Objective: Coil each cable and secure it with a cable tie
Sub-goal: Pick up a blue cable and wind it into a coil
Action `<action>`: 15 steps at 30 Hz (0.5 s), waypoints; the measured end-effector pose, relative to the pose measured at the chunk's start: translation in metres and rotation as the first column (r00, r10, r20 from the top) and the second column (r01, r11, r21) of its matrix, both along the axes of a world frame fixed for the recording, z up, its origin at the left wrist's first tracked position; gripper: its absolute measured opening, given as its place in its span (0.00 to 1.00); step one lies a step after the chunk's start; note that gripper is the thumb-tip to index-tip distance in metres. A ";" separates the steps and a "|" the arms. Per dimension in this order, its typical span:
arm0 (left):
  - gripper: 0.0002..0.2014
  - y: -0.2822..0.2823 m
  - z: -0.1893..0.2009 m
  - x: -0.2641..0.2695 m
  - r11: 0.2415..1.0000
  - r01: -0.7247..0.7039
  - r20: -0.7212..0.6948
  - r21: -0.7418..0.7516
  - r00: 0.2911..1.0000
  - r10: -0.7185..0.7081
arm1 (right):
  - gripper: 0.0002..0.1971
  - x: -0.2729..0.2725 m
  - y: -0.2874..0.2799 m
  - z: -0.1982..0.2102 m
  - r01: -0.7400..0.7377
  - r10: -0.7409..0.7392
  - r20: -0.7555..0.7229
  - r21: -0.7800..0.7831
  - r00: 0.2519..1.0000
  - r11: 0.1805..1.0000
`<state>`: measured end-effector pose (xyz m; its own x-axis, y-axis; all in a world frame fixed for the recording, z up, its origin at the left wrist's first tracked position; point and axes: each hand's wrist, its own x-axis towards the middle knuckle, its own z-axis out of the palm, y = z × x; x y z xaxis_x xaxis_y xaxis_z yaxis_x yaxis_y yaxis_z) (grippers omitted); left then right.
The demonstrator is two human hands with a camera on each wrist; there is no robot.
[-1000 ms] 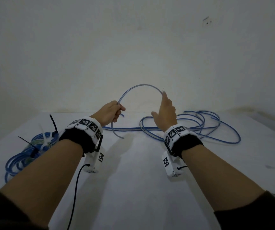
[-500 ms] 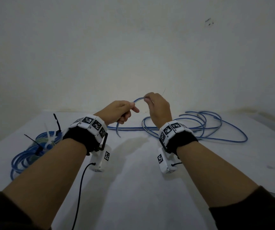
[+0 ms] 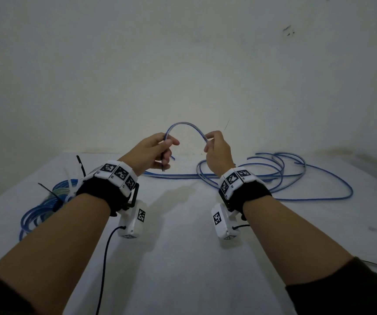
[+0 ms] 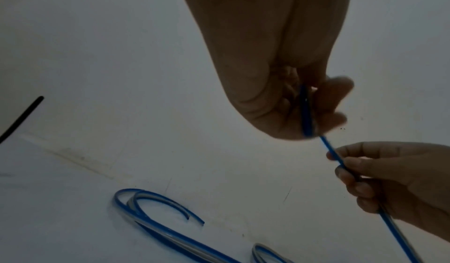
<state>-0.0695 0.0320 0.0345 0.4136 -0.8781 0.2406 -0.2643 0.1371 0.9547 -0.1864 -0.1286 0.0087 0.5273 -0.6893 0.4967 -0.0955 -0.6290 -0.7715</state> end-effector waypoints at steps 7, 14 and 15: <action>0.15 -0.013 0.014 0.000 0.974 -0.096 -0.264 -0.204 0.964 0.040 | 0.12 -0.002 0.008 -0.011 -0.152 0.115 -0.248 -0.136 0.962 0.979; 0.10 -0.020 0.008 -0.006 0.960 -0.177 -0.010 -0.218 0.984 0.179 | 0.17 0.000 0.022 -0.010 -0.343 0.174 -0.484 -0.285 0.857 0.895; 0.09 -0.022 0.006 -0.005 0.959 -0.189 0.024 -0.213 0.980 0.199 | 0.17 0.000 0.024 -0.010 -0.370 0.190 -0.485 -0.306 0.853 0.877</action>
